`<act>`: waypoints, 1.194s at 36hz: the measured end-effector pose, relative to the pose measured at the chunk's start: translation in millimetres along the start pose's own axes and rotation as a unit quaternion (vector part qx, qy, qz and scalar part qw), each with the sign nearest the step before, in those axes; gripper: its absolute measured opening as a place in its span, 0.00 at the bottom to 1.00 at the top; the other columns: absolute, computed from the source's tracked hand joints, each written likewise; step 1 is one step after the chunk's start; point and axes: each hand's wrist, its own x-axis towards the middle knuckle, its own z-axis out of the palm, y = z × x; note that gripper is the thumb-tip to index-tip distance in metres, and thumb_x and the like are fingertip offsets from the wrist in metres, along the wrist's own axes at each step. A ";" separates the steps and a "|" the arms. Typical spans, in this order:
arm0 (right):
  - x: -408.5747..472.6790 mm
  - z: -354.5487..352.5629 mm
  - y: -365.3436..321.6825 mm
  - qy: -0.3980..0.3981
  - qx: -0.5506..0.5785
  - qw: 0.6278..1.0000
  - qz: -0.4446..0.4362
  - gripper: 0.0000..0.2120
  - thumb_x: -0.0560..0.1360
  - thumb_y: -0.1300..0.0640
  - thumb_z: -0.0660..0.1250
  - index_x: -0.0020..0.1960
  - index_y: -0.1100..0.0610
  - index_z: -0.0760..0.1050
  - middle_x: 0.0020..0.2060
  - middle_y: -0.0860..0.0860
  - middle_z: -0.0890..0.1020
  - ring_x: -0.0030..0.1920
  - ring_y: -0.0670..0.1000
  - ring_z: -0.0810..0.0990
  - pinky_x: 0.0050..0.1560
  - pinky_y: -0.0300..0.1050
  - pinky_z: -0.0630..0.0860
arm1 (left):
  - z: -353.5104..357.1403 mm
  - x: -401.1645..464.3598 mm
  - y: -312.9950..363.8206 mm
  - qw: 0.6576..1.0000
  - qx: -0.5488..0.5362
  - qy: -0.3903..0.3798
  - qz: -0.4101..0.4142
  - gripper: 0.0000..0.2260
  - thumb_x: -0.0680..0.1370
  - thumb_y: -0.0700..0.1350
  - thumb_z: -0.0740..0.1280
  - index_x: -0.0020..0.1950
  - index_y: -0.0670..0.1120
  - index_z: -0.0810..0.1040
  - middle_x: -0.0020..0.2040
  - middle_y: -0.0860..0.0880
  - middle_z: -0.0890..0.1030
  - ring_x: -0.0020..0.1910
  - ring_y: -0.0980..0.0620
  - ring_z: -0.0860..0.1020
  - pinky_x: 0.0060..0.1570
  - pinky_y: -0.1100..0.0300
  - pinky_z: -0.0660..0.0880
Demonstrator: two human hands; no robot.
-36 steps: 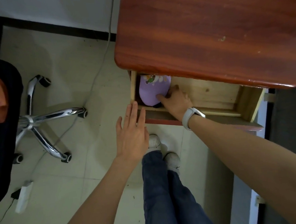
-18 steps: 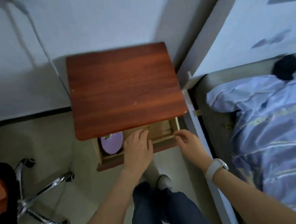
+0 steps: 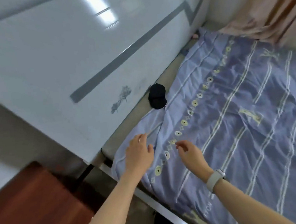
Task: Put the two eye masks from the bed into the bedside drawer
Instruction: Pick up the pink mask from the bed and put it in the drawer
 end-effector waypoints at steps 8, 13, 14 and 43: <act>174.5 -4.2 31.9 -0.035 -0.098 0.994 -0.032 0.16 0.78 0.60 0.56 0.66 0.58 0.66 0.64 0.57 0.73 0.62 0.57 0.73 0.60 0.54 0.73 | 74.5 136.1 -7.9 0.987 0.005 -0.106 -0.120 0.22 0.78 0.49 0.57 0.71 0.45 0.61 0.73 0.43 0.63 0.70 0.41 0.64 0.65 0.44 0.66; 270.8 19.6 39.1 -0.042 -0.223 0.968 -0.109 0.20 0.77 0.59 0.57 0.68 0.57 0.63 0.67 0.56 0.69 0.68 0.56 0.64 0.63 0.56 0.69 | 116.5 167.3 -48.4 0.974 0.090 -0.153 -0.144 0.30 0.76 0.62 0.54 0.74 0.58 0.45 0.78 0.49 0.43 0.75 0.42 0.39 0.70 0.34 0.45; 287.7 26.4 40.1 -0.046 -0.251 0.958 -0.135 0.21 0.76 0.60 0.57 0.69 0.57 0.61 0.68 0.56 0.68 0.69 0.56 0.63 0.65 0.55 0.68 | 124.3 170.4 -58.3 0.969 0.108 -0.171 -0.142 0.32 0.74 0.65 0.53 0.73 0.61 0.42 0.77 0.50 0.40 0.75 0.42 0.36 0.69 0.33 0.43; 119.9 -8.5 -31.5 -0.013 0.072 0.986 -0.152 0.06 0.77 0.59 0.61 0.51 0.49 0.72 0.34 0.41 0.80 0.35 0.40 0.77 0.35 0.34 0.72 | 18.6 77.2 -18.0 0.951 -0.300 -0.021 -0.079 0.33 0.70 0.47 0.73 0.68 0.60 0.59 0.71 0.61 0.62 0.69 0.66 0.59 0.66 0.66 0.58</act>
